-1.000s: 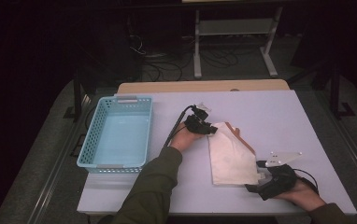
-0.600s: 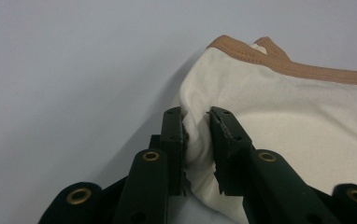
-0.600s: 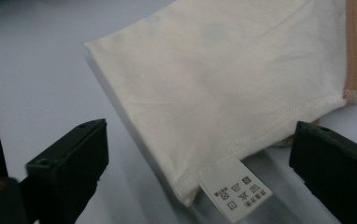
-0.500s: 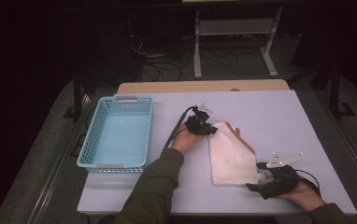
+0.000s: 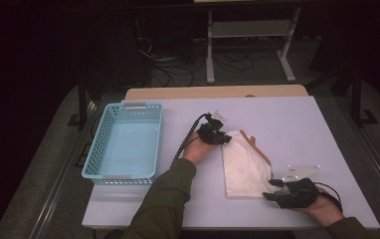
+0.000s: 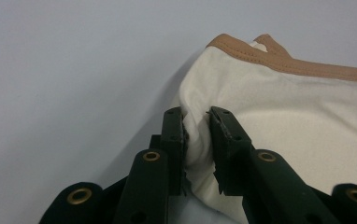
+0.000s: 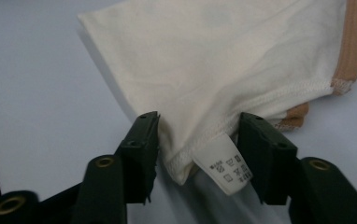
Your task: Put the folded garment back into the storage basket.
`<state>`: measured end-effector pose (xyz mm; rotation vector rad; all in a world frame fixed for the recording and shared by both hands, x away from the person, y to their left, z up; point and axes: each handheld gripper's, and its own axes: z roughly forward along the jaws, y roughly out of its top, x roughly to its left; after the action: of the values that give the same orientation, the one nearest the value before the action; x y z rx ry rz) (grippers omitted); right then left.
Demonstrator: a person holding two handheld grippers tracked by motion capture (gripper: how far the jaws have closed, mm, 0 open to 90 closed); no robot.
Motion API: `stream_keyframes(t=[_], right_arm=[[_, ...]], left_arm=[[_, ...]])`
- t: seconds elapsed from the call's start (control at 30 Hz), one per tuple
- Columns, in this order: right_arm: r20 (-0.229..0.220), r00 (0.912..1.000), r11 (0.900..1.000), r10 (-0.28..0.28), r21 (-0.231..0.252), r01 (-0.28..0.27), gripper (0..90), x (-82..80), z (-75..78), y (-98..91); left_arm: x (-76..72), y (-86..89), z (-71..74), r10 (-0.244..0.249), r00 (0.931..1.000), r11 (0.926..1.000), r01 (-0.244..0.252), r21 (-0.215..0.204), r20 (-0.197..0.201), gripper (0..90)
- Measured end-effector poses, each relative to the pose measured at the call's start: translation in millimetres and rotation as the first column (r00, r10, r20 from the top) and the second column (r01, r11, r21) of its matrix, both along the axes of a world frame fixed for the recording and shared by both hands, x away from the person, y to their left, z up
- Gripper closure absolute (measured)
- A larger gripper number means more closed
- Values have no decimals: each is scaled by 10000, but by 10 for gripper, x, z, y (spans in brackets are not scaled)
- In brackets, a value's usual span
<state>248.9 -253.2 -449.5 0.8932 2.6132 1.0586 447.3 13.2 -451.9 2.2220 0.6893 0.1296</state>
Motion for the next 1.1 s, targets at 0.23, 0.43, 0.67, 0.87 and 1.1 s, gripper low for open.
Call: stream_keyframes(t=[0.23,0.43,0.67,0.87,1.1], right_arm=[[144,9995,9995,265,-182,-262,675,-13,9,30],[-146,9996,9997,236,-74,-237,788,1,15,47],[-285,9992,9996,276,41,-275,828,21,16,52],[-419,9986,9990,335,294,-323,829,48,18,53],[-224,9993,9952,311,931,-289,828,65,93,30]], left_arm=[[-3,0,-1,12,10000,10000,-12,-1,9,751],[-6,5,-6,32,10000,10000,-31,-40,20,752],[-21,-8,-7,149,9999,9998,-149,-126,30,765],[-47,-27,23,334,9994,9994,-334,-49,79,791],[-102,-31,128,272,9994,9996,-270,-99,229,795]])
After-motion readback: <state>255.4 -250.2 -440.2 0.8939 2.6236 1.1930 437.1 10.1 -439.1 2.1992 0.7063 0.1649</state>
